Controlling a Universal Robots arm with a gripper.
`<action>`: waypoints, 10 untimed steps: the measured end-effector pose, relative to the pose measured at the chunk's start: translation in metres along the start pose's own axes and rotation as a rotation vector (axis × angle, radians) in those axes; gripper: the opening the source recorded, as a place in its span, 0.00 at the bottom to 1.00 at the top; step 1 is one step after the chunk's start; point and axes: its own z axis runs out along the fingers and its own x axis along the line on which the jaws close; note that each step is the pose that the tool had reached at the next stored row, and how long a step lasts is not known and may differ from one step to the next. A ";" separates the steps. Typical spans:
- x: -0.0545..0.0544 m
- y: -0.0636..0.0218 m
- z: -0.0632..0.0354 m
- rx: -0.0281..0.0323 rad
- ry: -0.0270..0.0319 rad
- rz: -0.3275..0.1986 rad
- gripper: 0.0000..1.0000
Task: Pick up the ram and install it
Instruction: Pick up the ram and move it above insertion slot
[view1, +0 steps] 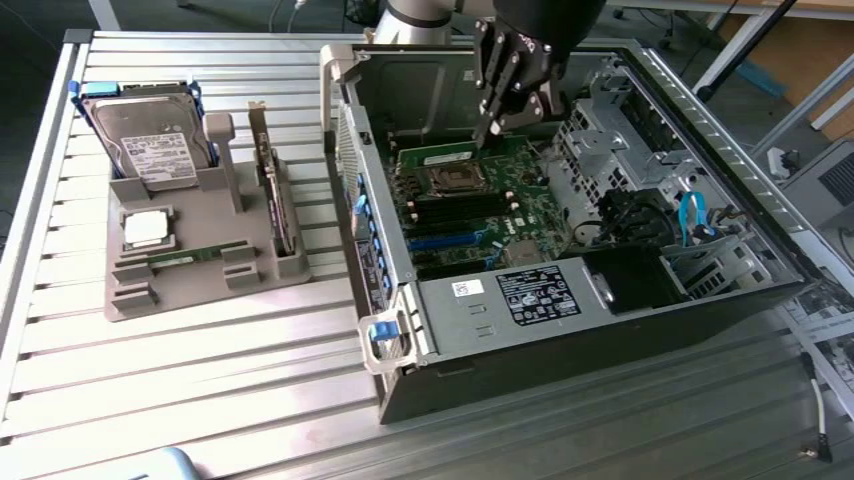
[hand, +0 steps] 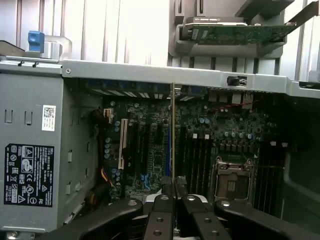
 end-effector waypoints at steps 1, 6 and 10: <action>0.000 -0.0030 0.0000 0.0000 0.0000 0.000 0.12; 0.001 -0.0179 -0.0002 -0.0002 0.0000 0.000 0.12; 0.002 -0.0264 -0.0003 -0.0003 0.0000 0.000 0.12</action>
